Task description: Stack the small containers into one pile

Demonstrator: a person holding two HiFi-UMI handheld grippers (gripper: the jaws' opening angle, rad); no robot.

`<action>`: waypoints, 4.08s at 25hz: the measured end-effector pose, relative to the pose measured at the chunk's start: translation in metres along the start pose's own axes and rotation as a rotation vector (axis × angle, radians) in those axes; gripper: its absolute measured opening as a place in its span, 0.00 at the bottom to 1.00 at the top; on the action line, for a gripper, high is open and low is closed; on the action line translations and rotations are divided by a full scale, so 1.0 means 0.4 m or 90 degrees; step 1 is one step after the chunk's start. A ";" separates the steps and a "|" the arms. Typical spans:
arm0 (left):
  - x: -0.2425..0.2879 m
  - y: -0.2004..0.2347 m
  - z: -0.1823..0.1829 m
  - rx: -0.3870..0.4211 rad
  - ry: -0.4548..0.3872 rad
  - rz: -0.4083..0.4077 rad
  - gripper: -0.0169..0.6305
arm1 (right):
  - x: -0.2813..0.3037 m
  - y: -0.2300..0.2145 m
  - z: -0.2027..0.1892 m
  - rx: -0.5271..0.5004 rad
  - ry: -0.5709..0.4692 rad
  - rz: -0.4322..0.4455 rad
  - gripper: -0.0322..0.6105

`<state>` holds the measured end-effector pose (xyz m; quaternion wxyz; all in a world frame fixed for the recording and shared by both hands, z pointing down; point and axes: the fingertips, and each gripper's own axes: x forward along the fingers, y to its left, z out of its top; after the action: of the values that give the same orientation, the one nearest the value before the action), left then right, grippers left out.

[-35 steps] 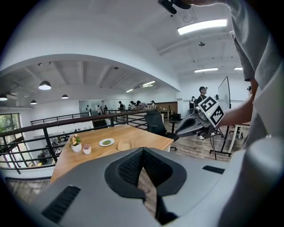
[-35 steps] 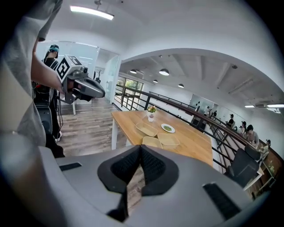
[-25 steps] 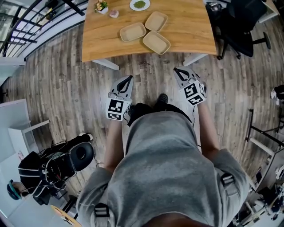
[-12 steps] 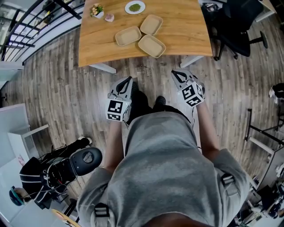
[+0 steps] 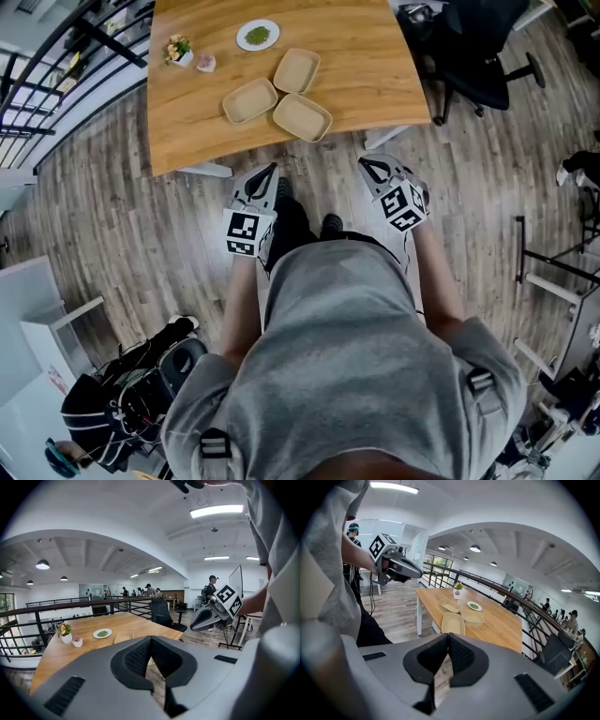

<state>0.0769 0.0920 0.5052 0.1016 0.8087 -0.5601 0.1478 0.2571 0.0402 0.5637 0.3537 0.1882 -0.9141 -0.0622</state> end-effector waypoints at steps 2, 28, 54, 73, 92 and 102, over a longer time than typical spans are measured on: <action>0.028 0.022 0.015 0.003 -0.003 -0.013 0.05 | 0.018 -0.022 0.003 0.010 0.008 -0.009 0.06; 0.242 0.458 0.051 0.035 0.012 -0.165 0.05 | 0.433 -0.117 0.196 0.056 0.104 -0.042 0.06; 0.345 0.616 -0.015 -0.022 0.083 -0.124 0.05 | 0.714 -0.195 0.002 0.106 0.246 0.090 0.15; 0.336 0.632 -0.046 -0.025 0.099 -0.119 0.05 | 0.716 -0.177 -0.025 0.208 0.257 0.137 0.10; 0.291 0.611 0.002 0.006 0.042 -0.169 0.05 | 0.584 -0.159 -0.065 0.556 0.209 0.014 0.09; 0.262 0.623 0.015 0.001 0.018 -0.169 0.05 | 0.539 -0.169 -0.029 0.672 0.164 -0.047 0.09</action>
<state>-0.1213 -0.0895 0.5361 0.1273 0.8737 -0.4465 0.1451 0.1389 -0.1053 0.6901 0.3177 0.3785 -0.7634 0.4160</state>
